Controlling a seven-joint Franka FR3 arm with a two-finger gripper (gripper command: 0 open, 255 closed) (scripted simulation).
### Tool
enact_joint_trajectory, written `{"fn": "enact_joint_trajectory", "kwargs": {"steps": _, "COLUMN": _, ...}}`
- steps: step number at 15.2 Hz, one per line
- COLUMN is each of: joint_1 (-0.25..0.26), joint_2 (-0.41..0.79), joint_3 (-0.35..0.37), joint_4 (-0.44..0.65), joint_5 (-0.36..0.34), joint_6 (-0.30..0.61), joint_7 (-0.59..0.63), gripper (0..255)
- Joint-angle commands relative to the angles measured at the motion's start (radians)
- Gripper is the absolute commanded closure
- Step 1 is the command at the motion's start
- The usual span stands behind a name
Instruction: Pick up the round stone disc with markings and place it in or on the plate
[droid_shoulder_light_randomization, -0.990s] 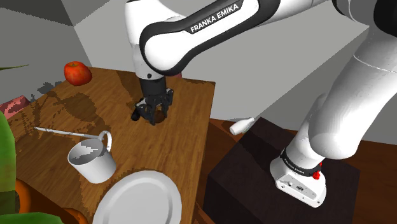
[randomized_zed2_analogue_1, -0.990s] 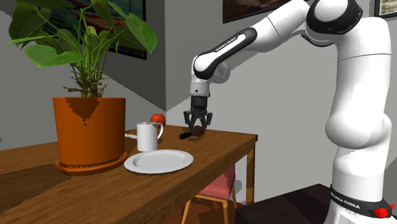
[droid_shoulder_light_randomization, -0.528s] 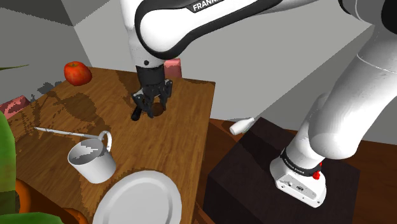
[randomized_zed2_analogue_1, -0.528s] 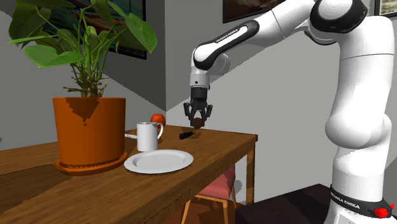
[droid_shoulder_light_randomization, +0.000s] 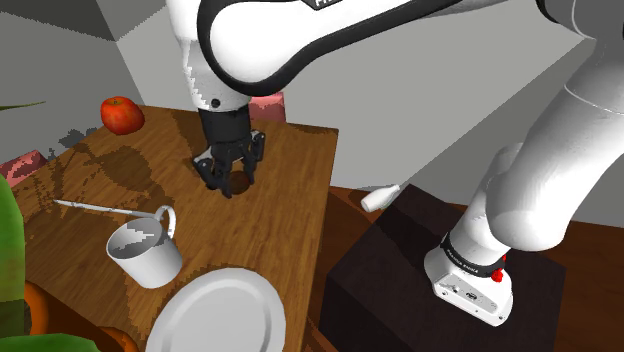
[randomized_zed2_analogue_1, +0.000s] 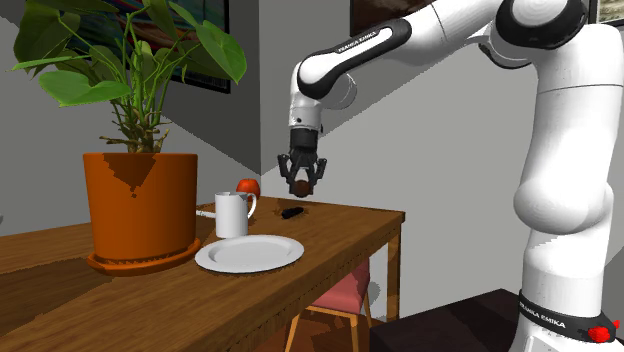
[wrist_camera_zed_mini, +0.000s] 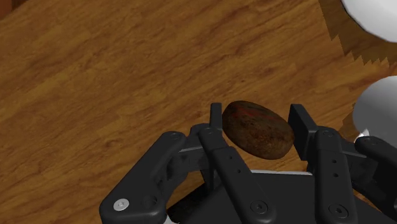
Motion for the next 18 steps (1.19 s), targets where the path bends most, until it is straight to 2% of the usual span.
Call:
{"fn": "enact_joint_trajectory", "kwargs": {"steps": 1, "joint_1": 0.024, "joint_2": -0.014, "joint_3": 0.025, "joint_4": -0.018, "joint_5": 0.008, "joint_6": 0.011, "joint_7": 0.046, "gripper": 255}}
{"fn": "enact_joint_trajectory", "kwargs": {"steps": 9, "joint_1": 0.117, "joint_2": 0.015, "joint_3": 0.129, "joint_4": 0.007, "joint_5": -0.007, "joint_6": 0.035, "joint_7": 0.247, "gripper": 255}}
{"fn": "enact_joint_trajectory", "kwargs": {"steps": 16, "joint_1": 0.211, "joint_2": 0.106, "joint_3": 0.216, "joint_4": 0.089, "joint_5": -0.073, "joint_6": 0.045, "joint_7": 0.451, "gripper": 255}}
{"fn": "enact_joint_trajectory", "kwargs": {"steps": 18, "joint_1": 0.212, "joint_2": 0.113, "joint_3": 0.215, "joint_4": 0.069, "joint_5": -0.077, "joint_6": 0.071, "joint_7": 0.452, "gripper": 255}}
